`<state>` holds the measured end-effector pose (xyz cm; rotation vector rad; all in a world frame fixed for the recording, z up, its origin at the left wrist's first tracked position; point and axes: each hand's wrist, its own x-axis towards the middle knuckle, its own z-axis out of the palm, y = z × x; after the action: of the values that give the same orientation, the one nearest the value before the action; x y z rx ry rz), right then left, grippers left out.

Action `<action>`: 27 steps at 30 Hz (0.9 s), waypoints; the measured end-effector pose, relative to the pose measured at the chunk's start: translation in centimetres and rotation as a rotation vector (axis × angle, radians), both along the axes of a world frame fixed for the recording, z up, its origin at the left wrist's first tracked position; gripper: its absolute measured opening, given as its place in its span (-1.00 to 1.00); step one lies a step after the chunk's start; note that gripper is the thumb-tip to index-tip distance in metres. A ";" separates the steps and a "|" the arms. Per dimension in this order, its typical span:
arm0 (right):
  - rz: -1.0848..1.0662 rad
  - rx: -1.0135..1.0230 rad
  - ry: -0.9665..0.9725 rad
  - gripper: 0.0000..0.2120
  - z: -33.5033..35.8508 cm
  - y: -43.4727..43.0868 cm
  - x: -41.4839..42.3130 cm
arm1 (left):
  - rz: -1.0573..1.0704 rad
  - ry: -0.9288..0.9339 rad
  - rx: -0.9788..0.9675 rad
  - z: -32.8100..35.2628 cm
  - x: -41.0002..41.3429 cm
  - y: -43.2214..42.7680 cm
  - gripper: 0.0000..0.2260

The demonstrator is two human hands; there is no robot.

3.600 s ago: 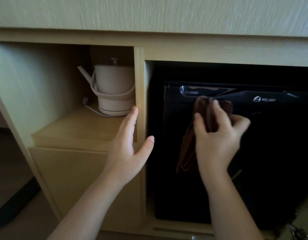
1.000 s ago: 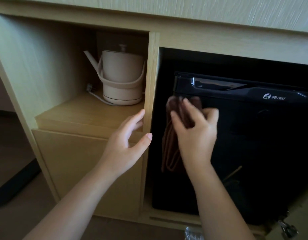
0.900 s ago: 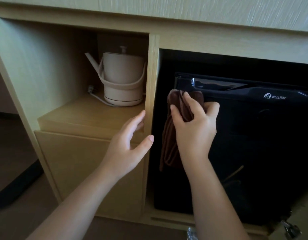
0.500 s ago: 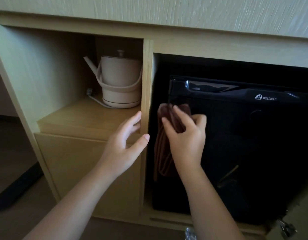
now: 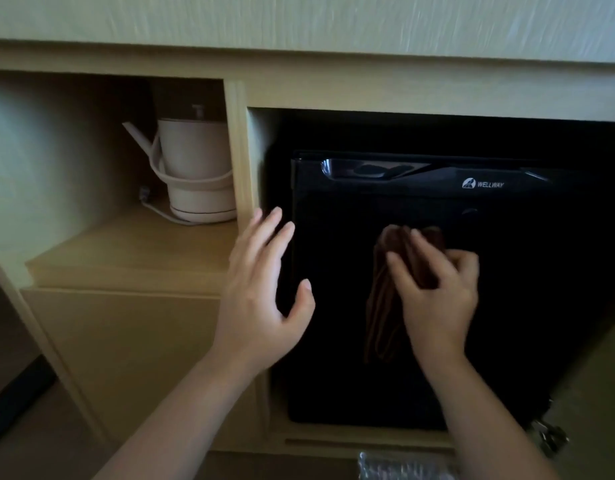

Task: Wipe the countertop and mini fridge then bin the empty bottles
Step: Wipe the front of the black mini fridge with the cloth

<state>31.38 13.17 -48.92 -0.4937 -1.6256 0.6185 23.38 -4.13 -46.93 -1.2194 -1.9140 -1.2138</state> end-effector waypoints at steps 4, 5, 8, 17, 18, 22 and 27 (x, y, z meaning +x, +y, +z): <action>-0.044 -0.063 0.107 -0.57 0.4 0.5 0.2 | -0.113 -0.254 -0.059 -1.1 0.1 1.7 -0.34; -0.061 -0.039 0.087 -0.57 0.0 -0.2 -0.4 | -0.113 -0.337 -0.072 -1.5 -0.3 2.0 -0.30; 0.005 0.094 -0.040 -0.59 -2.0 -3.2 -2.3 | -0.115 -0.410 -0.137 -2.8 -1.1 2.1 -0.23; -0.028 0.119 -0.034 -0.62 -2.5 1.9 1.2 | -0.055 -0.422 -0.167 -3.3 -1.1 3.1 -0.09; -0.092 0.047 0.015 -0.61 -1.9 3.6 2.5 | -0.053 -0.427 -0.165 -3.3 -0.8 3.5 -0.07; -0.220 -0.139 0.129 -0.63 -0.6 6.8 5.2 | -0.021 -0.415 -0.125 -3.2 -0.2 4.3 -0.01; -0.153 -0.117 0.083 -0.58 -0.8 2.4 2.0 | -0.009 -0.413 -0.148 -3.2 -0.2 4.0 -0.03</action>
<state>33.34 15.56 -49.67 -0.6637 -1.4638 0.6129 23.17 -0.16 -50.18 -1.1133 -2.3328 -1.4372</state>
